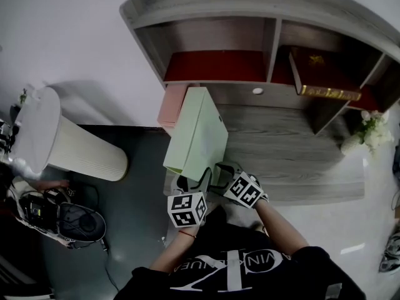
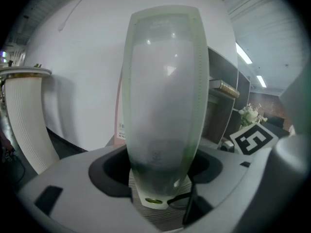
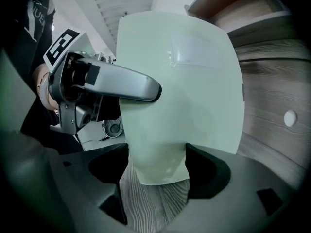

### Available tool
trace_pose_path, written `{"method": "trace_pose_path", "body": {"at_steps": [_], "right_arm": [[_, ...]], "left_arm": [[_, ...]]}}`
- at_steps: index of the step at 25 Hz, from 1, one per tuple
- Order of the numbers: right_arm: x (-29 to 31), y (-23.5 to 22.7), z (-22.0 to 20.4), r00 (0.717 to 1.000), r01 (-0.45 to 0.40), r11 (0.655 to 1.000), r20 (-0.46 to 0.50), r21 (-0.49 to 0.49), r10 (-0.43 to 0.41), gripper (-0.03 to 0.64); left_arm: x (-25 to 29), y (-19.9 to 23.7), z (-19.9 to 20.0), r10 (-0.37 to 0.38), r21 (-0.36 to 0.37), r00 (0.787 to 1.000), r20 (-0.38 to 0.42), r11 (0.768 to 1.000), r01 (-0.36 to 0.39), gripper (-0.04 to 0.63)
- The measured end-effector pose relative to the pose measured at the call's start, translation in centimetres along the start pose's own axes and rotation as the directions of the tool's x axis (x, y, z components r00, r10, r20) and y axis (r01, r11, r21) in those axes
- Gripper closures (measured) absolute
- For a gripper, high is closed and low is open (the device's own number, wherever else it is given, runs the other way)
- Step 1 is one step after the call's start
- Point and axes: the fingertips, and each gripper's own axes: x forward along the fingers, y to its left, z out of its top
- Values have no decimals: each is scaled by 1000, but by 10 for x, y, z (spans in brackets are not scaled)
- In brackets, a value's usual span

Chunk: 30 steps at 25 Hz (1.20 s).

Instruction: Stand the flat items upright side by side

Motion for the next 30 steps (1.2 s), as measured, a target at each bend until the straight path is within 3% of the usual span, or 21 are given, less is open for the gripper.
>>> {"method": "trace_pose_path", "body": {"at_steps": [11,21,26,30], "right_arm": [[24,-26,9,1000,-5,1000,19,8,5,247],[40,-50,13,999,-24,1000,34,-13,24,247],[40,-62,22,999,-22,1000,41,17,21,253],[41,-76,23,999,-27,1000,30,8,27,253]], "left_arm": [[22,11,11,-49,98,999,-19,994,51,273],[41,18,18,-89,159,996,20,984,85,268],[37,20,30,-76,245,997,26,967,67,288],[42,19,35,-102,257,994,36,962,89,299]]}}
